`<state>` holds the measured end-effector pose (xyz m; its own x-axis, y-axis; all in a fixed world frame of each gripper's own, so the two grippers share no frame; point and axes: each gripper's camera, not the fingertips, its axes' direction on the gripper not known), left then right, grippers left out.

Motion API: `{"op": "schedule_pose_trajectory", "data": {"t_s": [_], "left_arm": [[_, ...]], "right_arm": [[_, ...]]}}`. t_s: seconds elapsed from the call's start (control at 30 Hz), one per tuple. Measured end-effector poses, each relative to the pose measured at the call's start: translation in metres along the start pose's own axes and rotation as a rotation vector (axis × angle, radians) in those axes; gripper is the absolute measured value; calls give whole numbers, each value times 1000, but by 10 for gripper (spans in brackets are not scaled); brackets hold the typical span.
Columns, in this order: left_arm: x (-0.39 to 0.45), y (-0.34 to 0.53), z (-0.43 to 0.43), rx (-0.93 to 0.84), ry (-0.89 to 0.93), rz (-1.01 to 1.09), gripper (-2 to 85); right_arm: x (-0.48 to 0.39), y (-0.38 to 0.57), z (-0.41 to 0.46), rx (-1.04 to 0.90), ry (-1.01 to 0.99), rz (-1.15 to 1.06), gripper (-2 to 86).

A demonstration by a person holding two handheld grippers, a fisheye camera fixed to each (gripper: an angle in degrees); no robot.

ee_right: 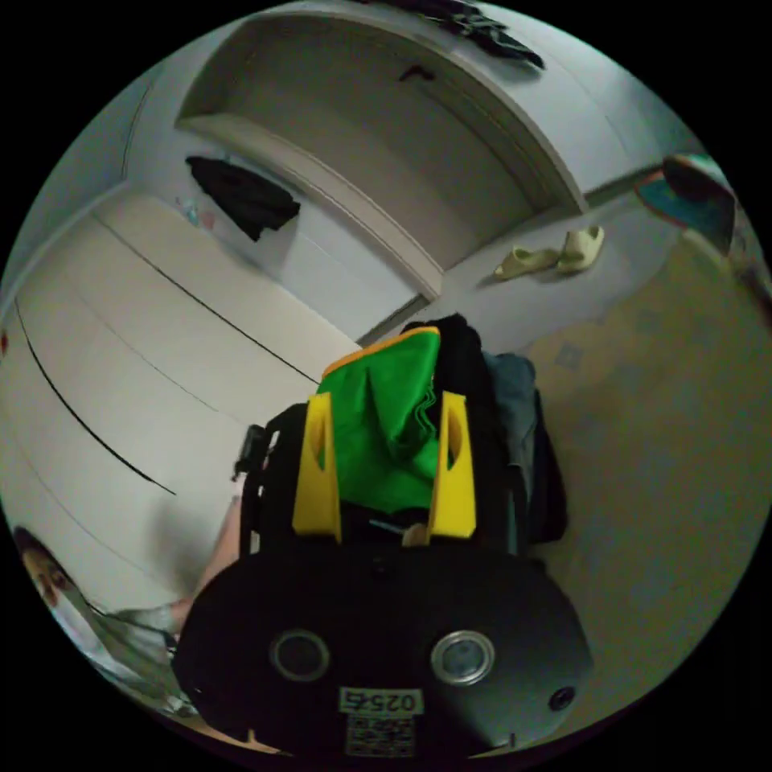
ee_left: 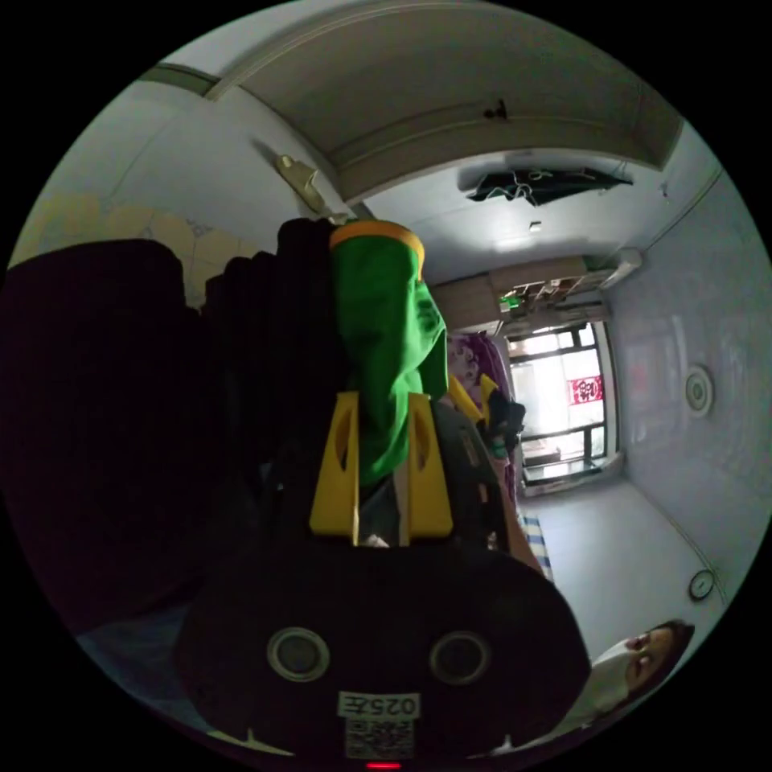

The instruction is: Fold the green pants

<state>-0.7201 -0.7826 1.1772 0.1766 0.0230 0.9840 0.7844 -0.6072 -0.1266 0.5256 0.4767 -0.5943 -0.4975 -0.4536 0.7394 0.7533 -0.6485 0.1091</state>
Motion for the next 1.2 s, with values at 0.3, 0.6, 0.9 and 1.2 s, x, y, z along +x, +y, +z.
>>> {"op": "schedule_pose_trajectory", "data": {"t_s": [0.3,0.6,0.9,1.2], "left_arm": [[89,45,-43,281,-99,164,20],[191,0,53,37,-773,488,-9],[214,16,56,48,-760,412,-7],[204,220,-35,333,-423,487,58]], "right_arm": [[-155,-2,25,37,323,-310,-5],[-211,27,-21,166,676,-367,-9],[-158,42,-60,199,410,-103,-5],[-114,113,-239,-71,144,-161,152]]}}
